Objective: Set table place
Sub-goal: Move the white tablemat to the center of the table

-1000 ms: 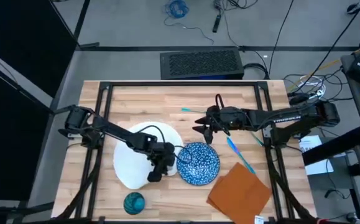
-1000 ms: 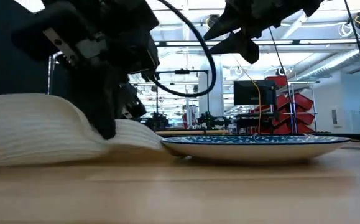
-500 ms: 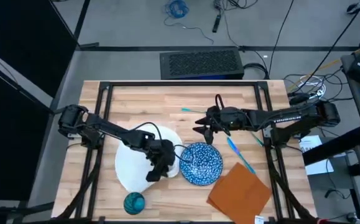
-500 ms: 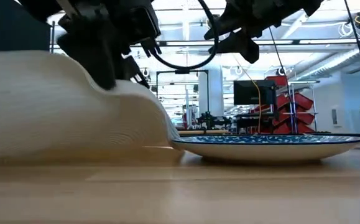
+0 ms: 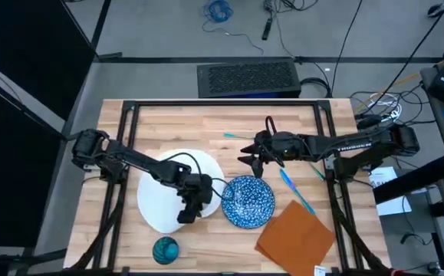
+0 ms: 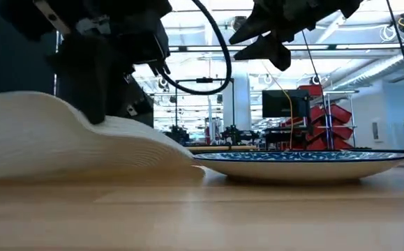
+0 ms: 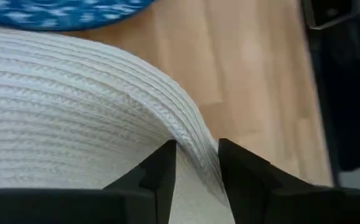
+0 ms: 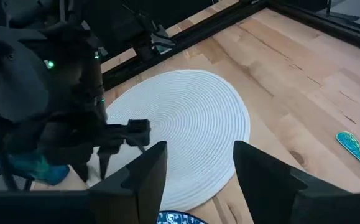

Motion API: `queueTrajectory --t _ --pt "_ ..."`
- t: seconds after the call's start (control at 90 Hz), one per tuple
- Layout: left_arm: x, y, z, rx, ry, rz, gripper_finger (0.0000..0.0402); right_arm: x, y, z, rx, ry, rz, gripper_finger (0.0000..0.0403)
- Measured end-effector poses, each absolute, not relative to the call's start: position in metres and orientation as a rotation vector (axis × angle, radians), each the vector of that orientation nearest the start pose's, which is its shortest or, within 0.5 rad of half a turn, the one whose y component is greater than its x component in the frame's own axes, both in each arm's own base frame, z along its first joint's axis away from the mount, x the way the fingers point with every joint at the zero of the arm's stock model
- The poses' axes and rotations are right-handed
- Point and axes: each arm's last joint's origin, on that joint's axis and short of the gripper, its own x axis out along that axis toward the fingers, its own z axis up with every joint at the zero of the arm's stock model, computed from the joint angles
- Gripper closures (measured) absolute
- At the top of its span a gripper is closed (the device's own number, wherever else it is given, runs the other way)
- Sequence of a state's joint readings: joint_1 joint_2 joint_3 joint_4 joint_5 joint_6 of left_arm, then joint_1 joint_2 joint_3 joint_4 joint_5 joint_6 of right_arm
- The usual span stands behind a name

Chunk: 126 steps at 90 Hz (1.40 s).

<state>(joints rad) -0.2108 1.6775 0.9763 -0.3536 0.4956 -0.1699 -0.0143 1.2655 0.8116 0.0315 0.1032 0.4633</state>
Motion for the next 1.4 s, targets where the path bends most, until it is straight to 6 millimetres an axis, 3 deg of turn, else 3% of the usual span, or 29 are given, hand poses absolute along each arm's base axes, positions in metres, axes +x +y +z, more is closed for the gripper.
queueTrajectory --t 0.256,0.489,0.689,0.8,1.122,1.278,1.4 --pt "0.310 -0.081 0.185 -0.299 1.044 -0.615 0.0296 0.275 -0.007 0.262 0.437 0.387 -0.211 0.0232" --pt "0.309 -0.075 0.185 -0.286 1.063 -0.520 0.0296 0.275 -0.007 0.262 0.436 0.393 -0.212 0.0232" --pt "0.287 -0.065 0.200 -0.220 1.159 -0.350 0.0296 0.275 -0.007 0.261 0.429 0.398 -0.212 0.0232" --pt "0.272 -0.070 0.212 -0.227 1.204 -0.326 0.0296 0.275 -0.007 0.261 0.429 0.402 -0.213 0.0232" --pt "0.243 -0.079 0.248 -0.267 1.115 -0.222 0.0297 0.275 -0.009 0.261 0.433 0.400 -0.220 0.0232" --pt "0.234 -0.087 0.247 -0.267 1.174 -0.196 0.0297 0.275 -0.008 0.261 0.438 0.401 -0.220 0.0232" --pt "0.236 -0.092 0.234 -0.198 1.183 -0.119 0.0297 0.275 -0.008 0.261 0.437 0.402 -0.220 0.0232"
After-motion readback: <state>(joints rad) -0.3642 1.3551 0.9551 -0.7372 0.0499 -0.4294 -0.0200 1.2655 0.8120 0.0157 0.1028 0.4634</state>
